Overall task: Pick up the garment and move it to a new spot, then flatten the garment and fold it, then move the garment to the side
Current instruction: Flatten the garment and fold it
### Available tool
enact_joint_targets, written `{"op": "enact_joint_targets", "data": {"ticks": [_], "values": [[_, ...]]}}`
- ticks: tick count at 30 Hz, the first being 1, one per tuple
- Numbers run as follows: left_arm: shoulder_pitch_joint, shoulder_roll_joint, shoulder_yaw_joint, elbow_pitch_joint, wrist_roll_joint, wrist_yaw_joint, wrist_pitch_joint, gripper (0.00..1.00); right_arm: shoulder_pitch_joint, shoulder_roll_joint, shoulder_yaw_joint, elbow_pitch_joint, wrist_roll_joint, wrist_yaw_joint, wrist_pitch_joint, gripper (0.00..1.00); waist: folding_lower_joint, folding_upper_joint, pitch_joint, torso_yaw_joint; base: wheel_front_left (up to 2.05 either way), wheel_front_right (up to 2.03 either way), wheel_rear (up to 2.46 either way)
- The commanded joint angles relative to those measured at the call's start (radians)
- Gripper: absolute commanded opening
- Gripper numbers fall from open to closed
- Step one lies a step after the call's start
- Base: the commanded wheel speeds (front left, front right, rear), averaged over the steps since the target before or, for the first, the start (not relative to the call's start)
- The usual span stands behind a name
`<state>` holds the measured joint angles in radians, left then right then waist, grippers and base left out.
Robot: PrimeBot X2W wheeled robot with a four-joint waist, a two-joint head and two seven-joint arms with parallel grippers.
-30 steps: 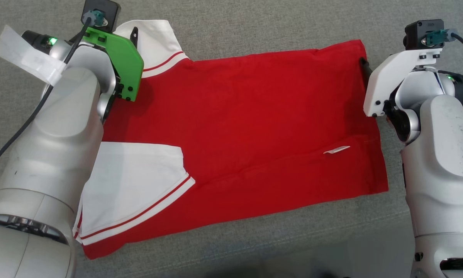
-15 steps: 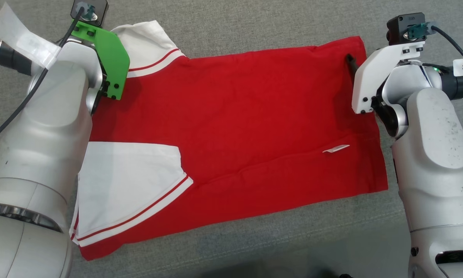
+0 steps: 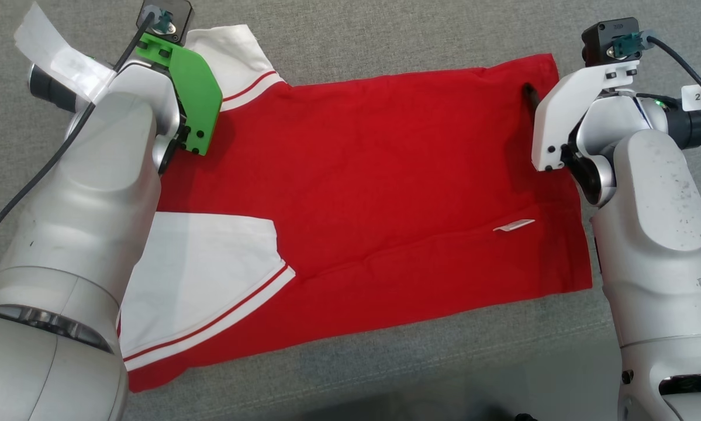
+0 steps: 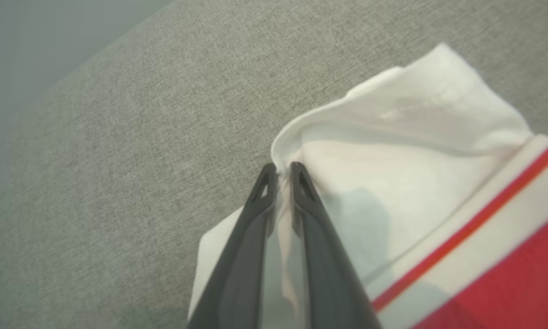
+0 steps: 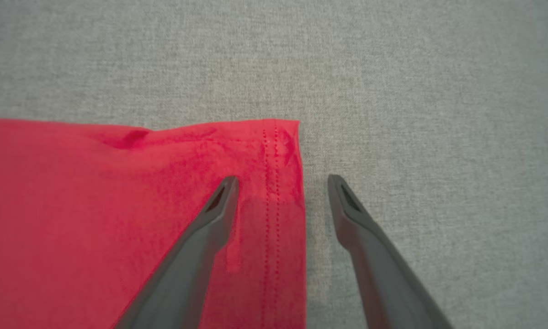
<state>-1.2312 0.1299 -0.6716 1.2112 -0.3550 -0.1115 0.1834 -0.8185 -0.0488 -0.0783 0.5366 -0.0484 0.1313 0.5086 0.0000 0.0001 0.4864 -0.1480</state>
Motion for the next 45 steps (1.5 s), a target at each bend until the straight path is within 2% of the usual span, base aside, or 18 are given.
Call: {"op": "enact_joint_targets", "data": {"ticks": [1,12,13,14,15,16,17,18,19,30,37,45], "values": [[0.006,-0.005,-0.004,0.017,0.004,0.0,-0.002,0.0,-0.01,-0.003,0.0,0.008,-0.006,-0.001,-0.003,1.0,0.0,-0.0001,0.003,-0.001,0.0,0.0,0.0],[-0.001,-0.018,-0.02,0.031,-0.006,0.003,-0.025,0.0,-0.071,-0.003,-0.043,0.052,-0.025,-0.001,-0.022,1.0,0.0,-0.0001,0.011,0.011,0.0,0.0,0.0],[0.0,-0.019,-0.021,0.033,-0.007,0.003,-0.026,0.0,-0.074,-0.003,-0.046,0.058,-0.023,-0.001,-0.019,0.87,0.0,-0.0001,0.011,0.013,0.0,0.0,0.0],[0.002,-0.022,-0.024,0.037,-0.011,0.002,-0.029,0.0,-0.08,-0.003,-0.05,0.076,-0.017,-0.001,-0.009,0.61,0.0,-0.0001,0.01,0.014,0.0,0.0,0.0],[0.002,-0.023,-0.025,0.039,-0.011,0.002,-0.03,0.0,-0.084,-0.003,-0.051,0.087,-0.016,-0.001,-0.005,0.45,0.0,-0.0001,0.01,0.015,0.0,0.0,0.0],[0.002,-0.023,-0.025,0.039,-0.011,0.002,-0.03,0.0,-0.084,-0.003,-0.051,0.087,-0.016,-0.001,-0.005,0.45,0.0,-0.0001,0.01,0.015,0.0,0.0,0.0],[0.001,-0.024,-0.026,0.041,-0.013,0.004,-0.039,0.0,-0.087,-0.003,-0.057,0.111,-0.012,-0.001,0.002,0.33,0.0,-0.0001,0.009,0.016,0.0,0.0,0.0],[-0.002,-0.024,-0.025,0.041,-0.015,0.007,-0.047,0.0,-0.087,-0.003,-0.058,0.122,-0.011,-0.001,0.0,0.14,0.0,-0.0001,0.01,0.017,0.0,0.0,0.0],[-0.007,-0.022,-0.026,0.04,-0.014,0.011,-0.059,0.0,-0.087,-0.004,-0.062,0.131,-0.007,-0.001,-0.007,0.0,0.0,-0.0001,0.011,0.018,0.0,0.0,0.0],[-0.064,0.014,-0.032,0.005,0.014,0.104,-0.251,0.0,-0.079,-0.003,-0.083,0.171,-0.017,-0.001,-0.091,0.0,0.0,-0.0001,-0.01,0.032,0.0,0.0,0.0],[-0.057,0.021,-0.063,0.008,0.032,0.104,-0.286,0.0,-0.052,-0.003,-0.083,0.15,-0.016,-0.001,-0.102,0.0,0.0,-0.0001,-0.043,0.052,0.0,0.0,0.0],[0.069,0.001,-0.089,-0.023,0.018,0.093,-0.328,0.0,0.032,-0.017,-0.074,0.063,-0.002,-0.001,-0.094,0.0,0.0,-0.0001,-0.103,0.092,0.0,0.0,0.0]]}}
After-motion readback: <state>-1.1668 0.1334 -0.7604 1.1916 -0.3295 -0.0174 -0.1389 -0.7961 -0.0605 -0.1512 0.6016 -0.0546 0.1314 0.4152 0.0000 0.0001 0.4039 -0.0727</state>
